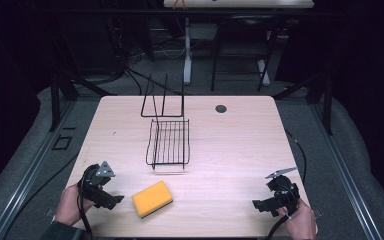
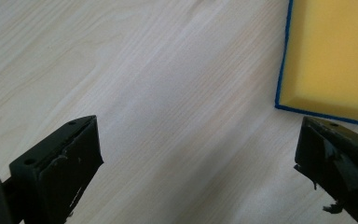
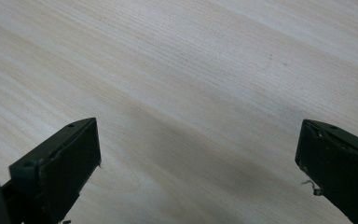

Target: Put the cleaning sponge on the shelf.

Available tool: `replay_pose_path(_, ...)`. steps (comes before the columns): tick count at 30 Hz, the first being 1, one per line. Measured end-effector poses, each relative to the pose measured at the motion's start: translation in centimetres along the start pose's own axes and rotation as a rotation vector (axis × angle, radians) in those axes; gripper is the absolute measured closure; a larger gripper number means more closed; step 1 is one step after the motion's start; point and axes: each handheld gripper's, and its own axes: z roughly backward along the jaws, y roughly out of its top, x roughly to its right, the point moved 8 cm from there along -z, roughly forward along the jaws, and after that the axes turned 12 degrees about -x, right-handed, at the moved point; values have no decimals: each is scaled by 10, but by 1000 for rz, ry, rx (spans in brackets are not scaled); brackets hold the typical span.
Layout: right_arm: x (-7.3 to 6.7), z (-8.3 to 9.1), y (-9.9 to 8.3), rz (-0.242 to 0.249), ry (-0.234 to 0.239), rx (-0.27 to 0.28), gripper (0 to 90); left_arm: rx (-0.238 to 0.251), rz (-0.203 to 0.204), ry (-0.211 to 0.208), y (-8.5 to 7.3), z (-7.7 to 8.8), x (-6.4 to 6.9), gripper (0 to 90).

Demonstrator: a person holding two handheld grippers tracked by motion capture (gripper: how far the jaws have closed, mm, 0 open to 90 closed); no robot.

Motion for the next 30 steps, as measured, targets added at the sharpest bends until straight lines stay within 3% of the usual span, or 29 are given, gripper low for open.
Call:
replay_pose_path(8,-2,0,-1,18,-13,-1,0,-1,-12,-12,8,4,13,3)
replay_pose_path(19,-5,0,0,36,-15,-13,13,-45,-84,-69,20,3,46,3)
replay_pose_path(23,-5,-1,-1,36,-9,-29,15,-86,-108,-80,21,-4,54,3)
replay_pose_path(30,-8,-2,-1,48,-11,-34,19,-139,-109,-95,22,-9,63,3)
